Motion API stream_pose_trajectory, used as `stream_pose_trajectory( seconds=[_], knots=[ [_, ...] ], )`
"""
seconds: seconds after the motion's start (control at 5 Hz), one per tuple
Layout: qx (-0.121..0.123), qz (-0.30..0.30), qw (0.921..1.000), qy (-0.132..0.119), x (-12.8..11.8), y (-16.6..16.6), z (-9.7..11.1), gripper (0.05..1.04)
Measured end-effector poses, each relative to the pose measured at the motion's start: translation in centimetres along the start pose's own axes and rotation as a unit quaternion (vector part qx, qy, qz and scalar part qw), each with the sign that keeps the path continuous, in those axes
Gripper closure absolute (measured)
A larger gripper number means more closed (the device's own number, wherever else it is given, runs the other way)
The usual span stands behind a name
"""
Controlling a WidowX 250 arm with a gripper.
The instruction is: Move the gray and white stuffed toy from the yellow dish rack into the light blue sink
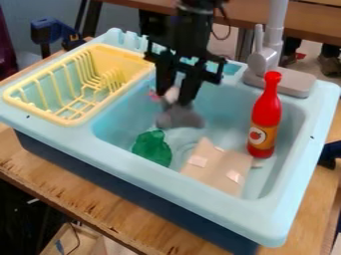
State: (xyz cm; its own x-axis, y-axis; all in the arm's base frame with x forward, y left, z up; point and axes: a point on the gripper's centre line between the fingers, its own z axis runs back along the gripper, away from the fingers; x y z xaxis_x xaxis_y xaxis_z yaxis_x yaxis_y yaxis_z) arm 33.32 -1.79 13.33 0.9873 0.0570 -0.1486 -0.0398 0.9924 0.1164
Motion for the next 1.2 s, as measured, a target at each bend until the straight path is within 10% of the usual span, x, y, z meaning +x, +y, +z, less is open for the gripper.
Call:
stream_pose_trajectory(
  seconds=[0.4, 0.8, 1.2],
  knots=[
    [0.009, 0.001, 0.9998, 0.019, 1.5, -0.1, -1.5, 0.567],
    [0.028, 0.007, 0.9993, 0.024, 1.4, 0.5, -0.8, 0.072],
    [0.001, -0.002, 0.9973, -0.073, -2.4, 1.3, 5.6, 0.075]
  ],
)
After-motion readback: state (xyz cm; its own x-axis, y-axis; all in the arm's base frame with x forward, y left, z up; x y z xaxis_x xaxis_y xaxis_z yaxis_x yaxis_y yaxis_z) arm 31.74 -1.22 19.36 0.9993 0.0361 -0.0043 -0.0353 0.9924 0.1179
